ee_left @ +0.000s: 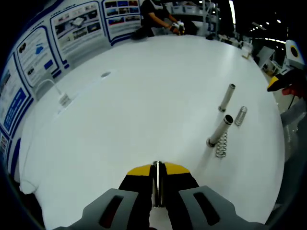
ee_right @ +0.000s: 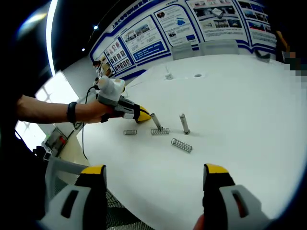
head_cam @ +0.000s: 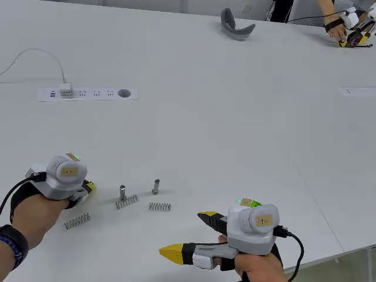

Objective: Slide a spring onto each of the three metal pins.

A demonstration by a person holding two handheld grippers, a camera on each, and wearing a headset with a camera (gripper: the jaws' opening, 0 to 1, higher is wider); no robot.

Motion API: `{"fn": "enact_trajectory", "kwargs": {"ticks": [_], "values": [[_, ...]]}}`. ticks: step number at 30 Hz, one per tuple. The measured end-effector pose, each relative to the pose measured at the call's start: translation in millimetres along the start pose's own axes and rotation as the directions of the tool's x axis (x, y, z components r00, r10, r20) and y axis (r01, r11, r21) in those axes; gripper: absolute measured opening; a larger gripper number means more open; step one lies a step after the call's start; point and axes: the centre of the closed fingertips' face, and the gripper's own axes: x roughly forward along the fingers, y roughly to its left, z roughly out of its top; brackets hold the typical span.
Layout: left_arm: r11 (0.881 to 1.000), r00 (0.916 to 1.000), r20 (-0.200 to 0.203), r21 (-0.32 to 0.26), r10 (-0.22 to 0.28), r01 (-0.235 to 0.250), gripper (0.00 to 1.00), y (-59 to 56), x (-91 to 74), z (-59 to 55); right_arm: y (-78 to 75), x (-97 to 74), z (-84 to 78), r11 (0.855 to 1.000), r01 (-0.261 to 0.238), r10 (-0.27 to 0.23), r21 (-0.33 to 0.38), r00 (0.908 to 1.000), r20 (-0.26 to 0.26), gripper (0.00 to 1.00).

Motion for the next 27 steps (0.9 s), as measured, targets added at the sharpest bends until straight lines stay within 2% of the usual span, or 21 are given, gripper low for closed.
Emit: {"fn": "enact_trajectory", "kwargs": {"ticks": [5, 12, 19, 27], "values": [[1.0, 0.9999, -0.014, -0.014, -0.004, 0.004, 0.08, -2.1, -1.9, -3.3, 1.4, -0.6, 2.2, 1.0, -0.002, 0.002, 0.001, 1.0, 0.008, 0.84], [0.999, 0.9999, 0.012, -0.045, 0.0, 0.0, 0.08, 1.1, -16.0, -2.3, 0.6, -0.8, -1.2, 1.0, 0.001, -0.002, 0.015, 0.9999, 0.01, 0.83], [0.997, 0.9988, 0.042, -0.074, 0.025, -0.022, 0.08, 6.8, -31.8, -1.6, 2.1, -0.8, -1.3, 1.0, 0.002, -0.002, 0.015, 0.9999, 0.013, 0.83], [0.995, 0.9972, 0.061, -0.097, 0.042, -0.036, 0.07, 7.1, -43.0, -2.4, 4.3, -0.3, -0.4, 1.0, -0.002, 0.002, 0.007, 0.9999, 0.012, 0.83]]}}
